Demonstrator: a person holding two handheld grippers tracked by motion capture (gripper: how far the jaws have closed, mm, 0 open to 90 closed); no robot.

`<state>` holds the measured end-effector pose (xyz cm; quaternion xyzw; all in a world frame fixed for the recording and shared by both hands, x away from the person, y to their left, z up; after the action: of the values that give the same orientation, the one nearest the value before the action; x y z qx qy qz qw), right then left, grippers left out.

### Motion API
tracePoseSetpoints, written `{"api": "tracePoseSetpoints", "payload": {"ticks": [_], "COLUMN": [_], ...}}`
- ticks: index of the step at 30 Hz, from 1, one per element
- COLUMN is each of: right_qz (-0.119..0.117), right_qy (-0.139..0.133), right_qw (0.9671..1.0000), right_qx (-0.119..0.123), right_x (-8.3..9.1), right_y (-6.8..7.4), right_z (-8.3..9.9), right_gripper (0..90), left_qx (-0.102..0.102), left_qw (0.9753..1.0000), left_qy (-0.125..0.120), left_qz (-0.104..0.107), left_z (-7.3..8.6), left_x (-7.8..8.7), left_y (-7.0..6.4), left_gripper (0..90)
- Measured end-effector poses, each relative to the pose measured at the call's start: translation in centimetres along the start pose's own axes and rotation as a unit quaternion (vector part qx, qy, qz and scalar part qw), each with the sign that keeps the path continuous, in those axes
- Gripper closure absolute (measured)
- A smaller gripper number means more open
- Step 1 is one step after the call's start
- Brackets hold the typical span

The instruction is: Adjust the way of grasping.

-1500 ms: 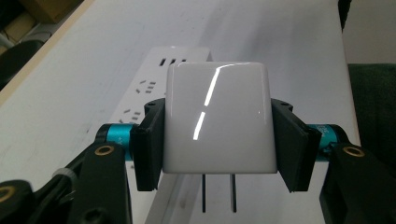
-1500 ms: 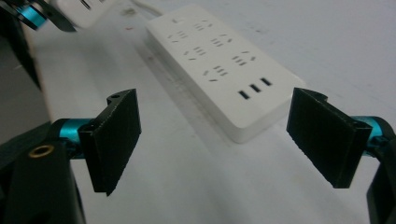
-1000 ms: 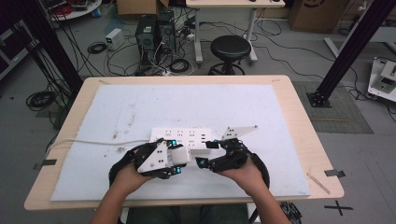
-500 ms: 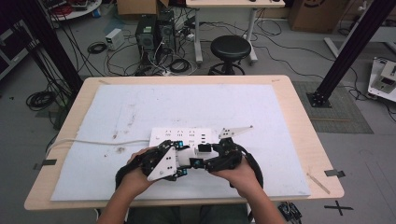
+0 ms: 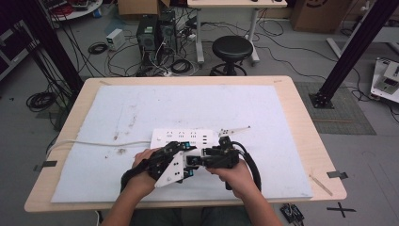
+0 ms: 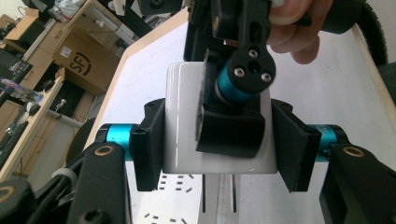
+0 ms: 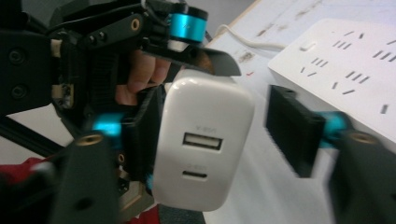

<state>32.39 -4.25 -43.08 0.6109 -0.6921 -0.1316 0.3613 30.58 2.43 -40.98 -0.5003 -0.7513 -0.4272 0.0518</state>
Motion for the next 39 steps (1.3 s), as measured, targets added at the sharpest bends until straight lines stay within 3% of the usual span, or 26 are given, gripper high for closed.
{"api": "tracePoseSetpoints", "payload": {"ticks": [3,8,12,14,16,19,24,26,27,29,32,35,38,39], "right_qz": [-0.008,-0.022,-0.026,-0.025,-0.027,-0.031,-0.005,0.019,0.019,0.047,0.06,0.093,0.109,0.109], "right_qy": [-0.001,-0.002,0.0,0.001,0.001,0.0,-0.002,-0.011,-0.011,-0.019,-0.028,-0.034,-0.04,-0.04], "right_qw": [0.9999,0.9996,0.9995,0.9995,0.9995,0.9993,0.9998,0.9995,0.9995,0.9986,0.9978,0.9947,0.9919,0.9919], "right_qx": [-0.013,-0.015,-0.02,-0.019,-0.019,-0.021,-0.02,-0.02,-0.02,-0.012,0.0,0.028,0.052,0.052], "right_x": [-0.1,-0.1,-0.1,0.0,0.0,0.0,0.5,1.4,1.4,2.5,3.2,4.3,5.2,5.2], "right_y": [0.0,0.0,-0.1,-0.1,-0.1,-0.1,-0.8,-1.5,-1.5,-2.1,-2.2,-2.1,-1.6,-1.6], "right_z": [0.1,0.1,0.1,0.1,0.1,0.0,0.0,-0.2,-0.2,-0.5,-0.7,-1.1,-1.6,-1.6], "right_gripper": [46.9,59.1,61.1,61.7,62.6,62.8,62.9,62.9,62.9,62.9,62.9,62.9,62.9,62.9], "left_qx": [-0.007,-0.014,-0.012,-0.004,0.015,0.019,0.031,0.046,0.055,0.081,0.111,0.136,0.163,0.163], "left_qw": [0.9999,0.9997,0.9997,0.9998,0.9997,0.9995,0.9992,0.9986,0.998,0.9961,0.9933,0.9904,0.9864,0.9864], "left_qy": [0.005,0.019,0.019,0.018,0.017,0.015,-0.001,-0.001,-0.005,-0.014,-0.016,-0.002,0.009,0.009], "left_qz": [-0.006,-0.008,-0.012,-0.007,-0.009,-0.019,-0.026,-0.027,-0.029,-0.031,-0.029,-0.025,-0.017,-0.017], "left_z": [0.1,0.4,0.4,0.4,0.6,0.6,0.4,0.6,0.7,0.9,1.1,1.6,1.9,1.9], "left_x": [-0.1,-0.4,-0.5,-0.6,-0.7,-0.6,0.2,0.7,1.0,1.7,2.8,4.0,4.8,4.8], "left_y": [0.1,0.2,0.2,0.2,0.4,0.6,0.9,1.2,1.4,2.0,2.8,3.7,4.6,4.6], "left_gripper": [42.5,42.4,42.2,41.5,34.7,31.0,25.8,25.8,25.8,25.3,25.1,24.3,24.2,24.3]}}
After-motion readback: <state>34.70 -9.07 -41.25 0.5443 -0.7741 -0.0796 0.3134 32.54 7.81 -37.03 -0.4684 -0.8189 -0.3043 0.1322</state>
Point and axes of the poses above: each handheld gripper's, and its own axes: x roughly backward along the jaws, z roughly out of its underside, y roughly to its left, the point moved 9 cm from there along -x, roughly forward along the jaws, and after that the axes turned 5 degrees about y, right-handed, at the moved point
